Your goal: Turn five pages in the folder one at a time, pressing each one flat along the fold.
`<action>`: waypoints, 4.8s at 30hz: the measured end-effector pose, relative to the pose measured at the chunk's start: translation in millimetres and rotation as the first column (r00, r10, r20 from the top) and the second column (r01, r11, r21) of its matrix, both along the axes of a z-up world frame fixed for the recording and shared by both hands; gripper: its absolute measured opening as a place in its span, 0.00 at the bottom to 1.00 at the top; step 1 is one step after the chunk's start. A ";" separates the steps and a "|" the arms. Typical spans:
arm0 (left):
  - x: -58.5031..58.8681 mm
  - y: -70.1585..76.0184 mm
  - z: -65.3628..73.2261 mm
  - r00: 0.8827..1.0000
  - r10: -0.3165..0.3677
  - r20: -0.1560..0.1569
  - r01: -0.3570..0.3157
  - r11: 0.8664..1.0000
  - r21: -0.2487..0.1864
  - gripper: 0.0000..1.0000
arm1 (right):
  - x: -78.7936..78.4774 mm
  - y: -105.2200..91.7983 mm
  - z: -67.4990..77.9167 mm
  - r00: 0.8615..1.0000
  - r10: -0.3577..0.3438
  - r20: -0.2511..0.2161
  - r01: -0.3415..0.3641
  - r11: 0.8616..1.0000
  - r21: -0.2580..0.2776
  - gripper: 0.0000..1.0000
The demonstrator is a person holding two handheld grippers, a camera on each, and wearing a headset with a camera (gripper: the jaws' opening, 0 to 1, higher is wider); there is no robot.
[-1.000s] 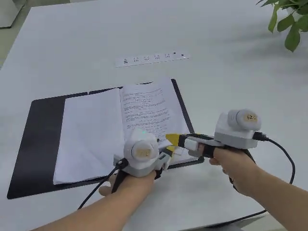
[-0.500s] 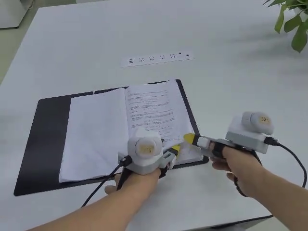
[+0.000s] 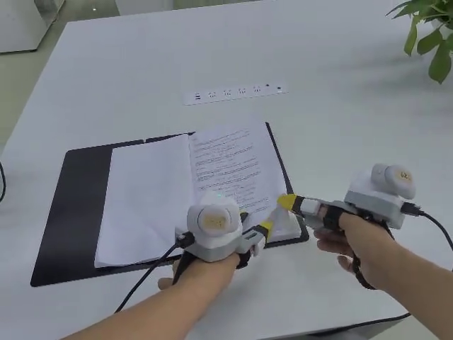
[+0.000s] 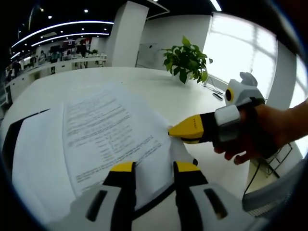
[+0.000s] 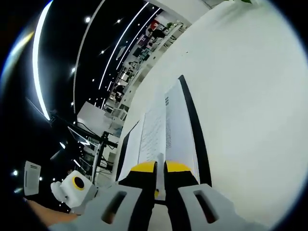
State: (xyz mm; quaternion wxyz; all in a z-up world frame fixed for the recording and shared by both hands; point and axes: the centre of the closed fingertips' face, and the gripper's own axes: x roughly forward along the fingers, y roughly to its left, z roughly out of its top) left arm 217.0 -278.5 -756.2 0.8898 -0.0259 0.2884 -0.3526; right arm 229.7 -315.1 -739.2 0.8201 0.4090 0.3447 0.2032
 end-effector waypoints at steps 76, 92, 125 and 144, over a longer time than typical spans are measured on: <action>-97.1 333.3 63.1 0.922 0.381 0.073 -0.384 0.923 0.037 0.37 | -0.8 310.2 4.5 0.924 0.379 -0.052 -0.379 0.888 -0.260 0.00; -98.2 322.4 52.7 0.929 0.368 0.039 -0.370 0.928 0.041 0.36 | -1.1 318.9 -38.3 0.916 0.376 -0.138 -0.401 0.868 -0.293 0.00; -6.3 245.9 -5.6 0.980 0.195 0.029 -0.197 0.964 0.178 0.36 | 16.8 183.7 1.3 0.981 0.179 -0.067 -0.176 0.983 0.052 0.04; -12.2 250.0 -31.6 0.970 0.232 0.064 -0.241 0.945 0.222 0.38 | 82.1 168.6 -4.0 0.990 0.103 -0.097 -0.090 0.987 0.133 0.00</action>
